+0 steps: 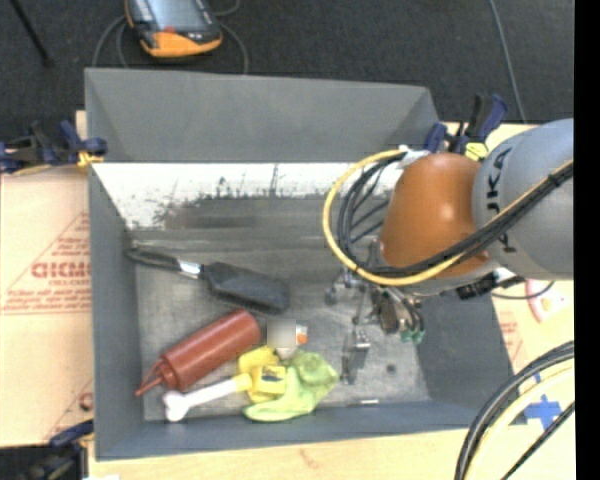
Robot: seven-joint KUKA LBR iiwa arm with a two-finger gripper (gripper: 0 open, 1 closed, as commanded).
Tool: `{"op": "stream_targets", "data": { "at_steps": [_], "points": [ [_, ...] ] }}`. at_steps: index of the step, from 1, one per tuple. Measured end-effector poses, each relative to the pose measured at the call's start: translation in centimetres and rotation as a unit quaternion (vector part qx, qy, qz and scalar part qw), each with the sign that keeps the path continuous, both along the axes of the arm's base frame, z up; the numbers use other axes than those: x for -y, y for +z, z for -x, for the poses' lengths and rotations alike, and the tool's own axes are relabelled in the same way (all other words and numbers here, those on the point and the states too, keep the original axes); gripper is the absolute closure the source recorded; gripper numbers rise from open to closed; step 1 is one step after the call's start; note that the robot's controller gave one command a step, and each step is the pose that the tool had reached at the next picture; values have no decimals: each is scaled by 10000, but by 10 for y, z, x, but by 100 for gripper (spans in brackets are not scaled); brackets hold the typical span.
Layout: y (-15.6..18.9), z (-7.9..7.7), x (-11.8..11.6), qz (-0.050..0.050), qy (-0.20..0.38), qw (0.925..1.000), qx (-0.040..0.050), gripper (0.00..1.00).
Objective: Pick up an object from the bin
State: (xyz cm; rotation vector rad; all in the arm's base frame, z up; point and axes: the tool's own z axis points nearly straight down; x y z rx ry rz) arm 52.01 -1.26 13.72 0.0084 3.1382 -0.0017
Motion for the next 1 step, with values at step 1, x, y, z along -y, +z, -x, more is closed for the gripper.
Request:
{"op": "stream_targets", "data": {
  "at_steps": [1],
  "points": [
    [0, 0, 0, 0, 1, 10000, 0, 0]
  ]
}}
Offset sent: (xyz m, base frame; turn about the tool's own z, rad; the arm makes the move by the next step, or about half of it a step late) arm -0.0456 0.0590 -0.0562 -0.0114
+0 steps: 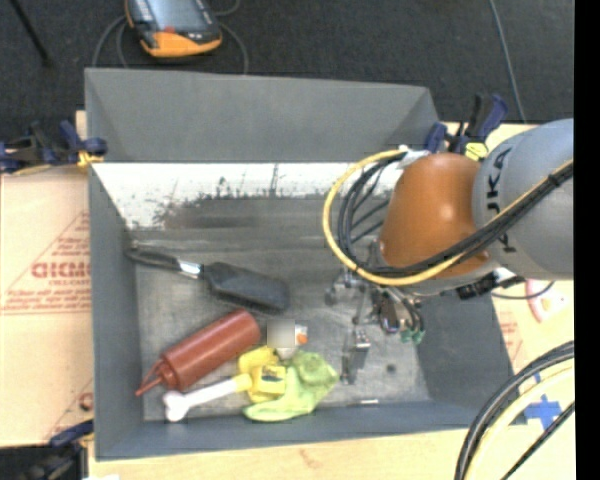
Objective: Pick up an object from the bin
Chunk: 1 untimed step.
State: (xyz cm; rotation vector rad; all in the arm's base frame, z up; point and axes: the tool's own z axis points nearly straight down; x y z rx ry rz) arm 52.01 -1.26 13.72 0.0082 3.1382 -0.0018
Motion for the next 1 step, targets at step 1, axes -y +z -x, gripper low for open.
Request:
{"op": "stream_targets", "data": {
  "at_steps": [1],
  "points": [
    [-40, 32, -41, -5, 25, 10000, 20, 0]
  ]
}}
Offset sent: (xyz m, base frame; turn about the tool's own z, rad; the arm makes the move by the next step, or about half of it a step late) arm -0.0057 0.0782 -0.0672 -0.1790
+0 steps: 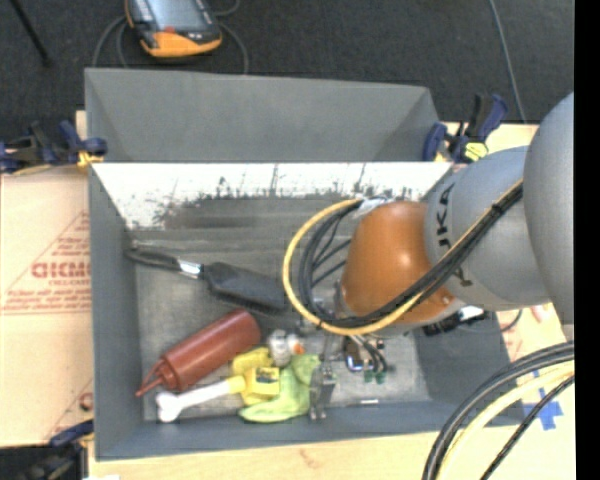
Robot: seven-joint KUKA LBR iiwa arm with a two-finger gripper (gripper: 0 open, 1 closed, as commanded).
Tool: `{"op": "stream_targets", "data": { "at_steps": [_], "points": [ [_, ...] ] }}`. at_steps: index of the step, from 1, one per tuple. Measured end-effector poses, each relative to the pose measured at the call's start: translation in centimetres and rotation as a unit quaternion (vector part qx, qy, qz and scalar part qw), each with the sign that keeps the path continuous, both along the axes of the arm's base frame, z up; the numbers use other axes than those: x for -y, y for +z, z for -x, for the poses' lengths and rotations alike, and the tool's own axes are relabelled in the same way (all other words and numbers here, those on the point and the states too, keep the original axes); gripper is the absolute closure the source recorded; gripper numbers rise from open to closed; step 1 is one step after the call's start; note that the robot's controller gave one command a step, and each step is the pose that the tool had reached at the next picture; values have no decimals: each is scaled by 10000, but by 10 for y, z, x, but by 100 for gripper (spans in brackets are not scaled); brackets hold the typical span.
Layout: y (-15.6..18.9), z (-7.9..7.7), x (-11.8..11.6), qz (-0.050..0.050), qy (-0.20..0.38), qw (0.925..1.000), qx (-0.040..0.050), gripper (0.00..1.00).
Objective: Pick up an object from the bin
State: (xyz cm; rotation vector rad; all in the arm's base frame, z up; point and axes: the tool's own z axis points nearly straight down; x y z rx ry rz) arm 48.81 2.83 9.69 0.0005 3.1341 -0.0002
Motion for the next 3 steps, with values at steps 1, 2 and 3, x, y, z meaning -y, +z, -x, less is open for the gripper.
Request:
{"op": "stream_targets", "data": {
  "at_steps": [1, 2, 3],
  "points": [
    [-25, -30, -34, 16, 852, 9964, 15, 100],
    [-25, -30, -34, 16, 852, 9964, 14, 100],
    [34, -25, -36, 7, 882, 9961, -57, 100]
  ]
}}
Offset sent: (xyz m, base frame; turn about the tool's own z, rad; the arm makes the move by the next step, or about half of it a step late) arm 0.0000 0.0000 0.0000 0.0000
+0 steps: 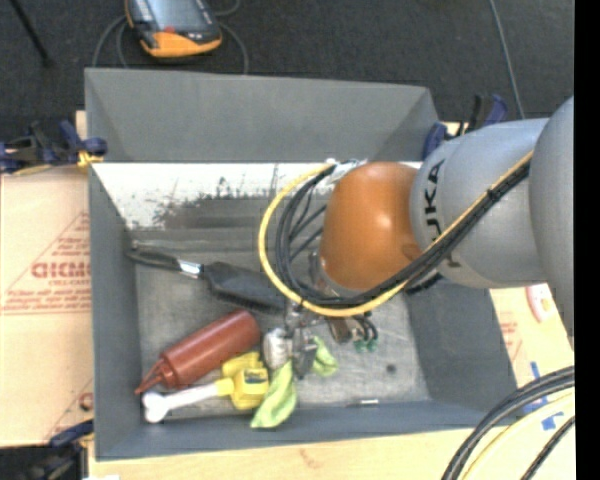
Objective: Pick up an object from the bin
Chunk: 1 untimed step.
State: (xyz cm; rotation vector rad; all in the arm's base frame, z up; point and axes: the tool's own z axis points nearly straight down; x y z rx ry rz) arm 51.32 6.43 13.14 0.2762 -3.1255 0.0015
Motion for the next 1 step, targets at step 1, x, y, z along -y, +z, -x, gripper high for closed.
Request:
{"op": "stream_targets", "data": {
  "at_steps": [1],
  "points": [
    [135, -2, -12, -5, -24, 10000, 37, 100]
  ]
}}
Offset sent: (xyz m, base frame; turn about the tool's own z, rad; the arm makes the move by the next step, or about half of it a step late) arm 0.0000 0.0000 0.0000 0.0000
